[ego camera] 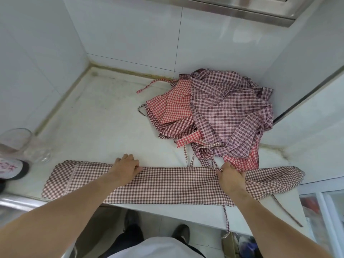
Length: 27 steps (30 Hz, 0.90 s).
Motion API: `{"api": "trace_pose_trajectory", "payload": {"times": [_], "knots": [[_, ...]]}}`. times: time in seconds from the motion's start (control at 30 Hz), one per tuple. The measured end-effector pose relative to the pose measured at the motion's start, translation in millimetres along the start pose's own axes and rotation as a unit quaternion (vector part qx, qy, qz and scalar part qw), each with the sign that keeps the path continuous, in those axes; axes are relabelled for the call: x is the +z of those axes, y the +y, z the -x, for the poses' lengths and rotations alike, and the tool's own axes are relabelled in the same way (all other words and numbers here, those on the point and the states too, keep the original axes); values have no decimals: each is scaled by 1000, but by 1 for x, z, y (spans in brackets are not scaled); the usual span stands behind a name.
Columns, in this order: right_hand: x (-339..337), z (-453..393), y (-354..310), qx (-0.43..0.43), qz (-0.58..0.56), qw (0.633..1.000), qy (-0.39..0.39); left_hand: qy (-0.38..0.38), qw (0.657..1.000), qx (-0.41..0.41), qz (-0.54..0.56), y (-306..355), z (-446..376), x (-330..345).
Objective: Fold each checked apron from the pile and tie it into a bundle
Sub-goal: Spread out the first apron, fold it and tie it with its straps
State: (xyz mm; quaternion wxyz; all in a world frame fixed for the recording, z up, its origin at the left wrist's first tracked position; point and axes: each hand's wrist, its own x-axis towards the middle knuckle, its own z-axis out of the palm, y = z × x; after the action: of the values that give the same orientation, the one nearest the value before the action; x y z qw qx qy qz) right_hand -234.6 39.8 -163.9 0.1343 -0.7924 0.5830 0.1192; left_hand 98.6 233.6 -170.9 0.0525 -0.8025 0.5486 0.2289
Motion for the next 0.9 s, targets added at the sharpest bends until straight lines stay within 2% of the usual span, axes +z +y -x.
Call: {"api": "trace_pose_trajectory", "payload": {"times": [0.07,0.13,0.23,0.3,0.33,0.4,0.47,0.53,0.6,0.67,0.73,0.8,0.9], "knots": [[1,-1,2,21,-54,998,-7,-11,1000,14,19,2,0,0],[3,-1,1,41,-107,993,-11,-60,995,28,70,7,3,-2],[6,1,-10,45,-46,997,29,-121,990,30,72,19,7,-2],[8,5,-20,0,13,997,75,-142,987,36,66,25,7,2],[10,7,-24,-36,7,996,87,-152,985,37,71,27,6,4],[16,13,-32,-121,-91,984,92,-173,981,32,82,30,5,5],[23,22,-42,-183,-209,956,88,-184,979,27,86,32,6,0],[27,30,-50,-210,-241,946,58,-185,978,27,96,33,8,-5],[26,30,-54,-202,-202,958,-6,-181,976,27,118,29,10,-6],[22,26,-54,-188,-149,970,-38,-160,978,25,129,26,13,-6],[14,22,-55,-164,-148,970,-102,-142,986,22,89,27,16,-8],[6,20,-58,-158,-99,970,-157,-131,991,29,20,31,20,-11],[1,16,-63,-153,16,975,-158,-78,995,58,3,35,23,-11]]}}
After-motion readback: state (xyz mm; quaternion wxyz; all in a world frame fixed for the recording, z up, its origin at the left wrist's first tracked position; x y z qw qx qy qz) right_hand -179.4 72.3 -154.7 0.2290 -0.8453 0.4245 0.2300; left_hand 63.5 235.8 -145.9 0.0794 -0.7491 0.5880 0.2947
